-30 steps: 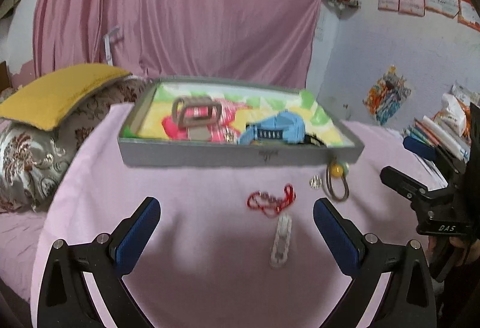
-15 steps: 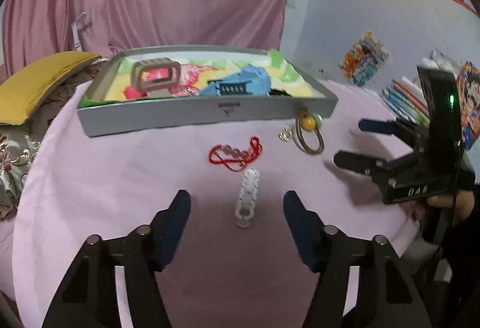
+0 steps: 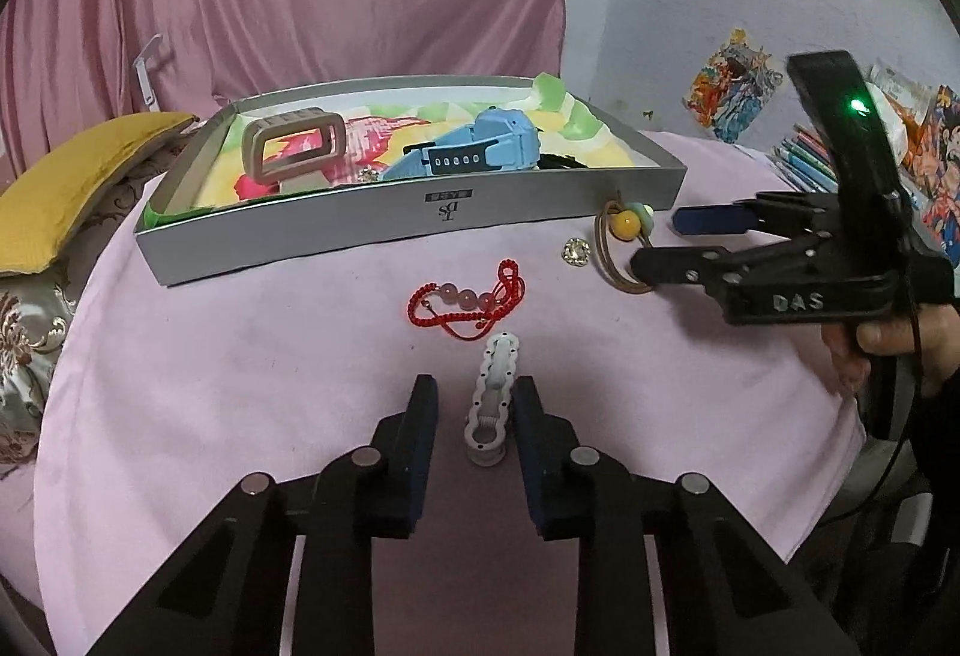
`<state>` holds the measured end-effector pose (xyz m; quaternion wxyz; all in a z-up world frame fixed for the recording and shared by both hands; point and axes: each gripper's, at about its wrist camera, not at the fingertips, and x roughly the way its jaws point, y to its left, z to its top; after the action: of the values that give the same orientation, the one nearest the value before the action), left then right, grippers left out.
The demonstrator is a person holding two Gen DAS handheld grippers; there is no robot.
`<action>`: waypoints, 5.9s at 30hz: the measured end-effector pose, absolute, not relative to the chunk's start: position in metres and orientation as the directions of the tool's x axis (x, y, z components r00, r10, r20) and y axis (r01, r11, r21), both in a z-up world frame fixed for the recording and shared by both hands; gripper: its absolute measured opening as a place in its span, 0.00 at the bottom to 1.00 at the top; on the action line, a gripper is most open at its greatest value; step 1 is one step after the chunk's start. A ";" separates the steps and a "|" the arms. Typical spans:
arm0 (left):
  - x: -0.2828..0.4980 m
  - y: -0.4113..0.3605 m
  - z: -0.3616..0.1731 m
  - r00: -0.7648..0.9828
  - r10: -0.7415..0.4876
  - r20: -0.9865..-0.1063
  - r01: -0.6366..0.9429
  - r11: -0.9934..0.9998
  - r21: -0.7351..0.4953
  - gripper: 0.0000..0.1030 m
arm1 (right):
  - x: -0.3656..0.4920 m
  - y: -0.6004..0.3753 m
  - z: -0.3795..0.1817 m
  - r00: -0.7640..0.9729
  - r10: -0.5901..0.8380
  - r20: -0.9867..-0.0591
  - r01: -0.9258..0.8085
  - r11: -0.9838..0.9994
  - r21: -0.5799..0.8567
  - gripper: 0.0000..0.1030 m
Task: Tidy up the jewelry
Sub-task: 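Grasp the white hair clip with the left tool while the right tool grasps the gold charm bangle, then carry the white hair clip and gold bangle into the tray and open both tools, then move both tools toward the red bead bracelet and silver earring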
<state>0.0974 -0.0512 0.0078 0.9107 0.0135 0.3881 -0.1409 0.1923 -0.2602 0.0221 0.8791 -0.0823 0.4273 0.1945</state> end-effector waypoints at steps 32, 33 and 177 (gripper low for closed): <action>0.091 -0.040 0.057 0.852 -0.310 -0.422 0.281 0.951 -0.132 0.14 | 0.150 -0.261 0.092 0.823 0.361 -0.438 -0.392 0.920 0.020 0.24; 0.095 -0.041 0.060 0.862 -0.305 -0.405 0.275 0.952 -0.132 0.14 | 0.151 -0.261 0.096 0.834 0.364 -0.415 -0.387 0.922 0.030 0.24; 0.159 -0.023 0.007 0.573 -0.435 -0.695 0.329 0.898 -0.291 0.54 | 0.184 -0.226 0.027 0.535 0.340 -0.773 -0.510 0.860 0.025 0.41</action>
<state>0.1586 -0.0235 0.0072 0.8845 -0.0645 0.4085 -0.2159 0.1841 -0.2258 0.0267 0.8702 -0.1024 0.4155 0.2441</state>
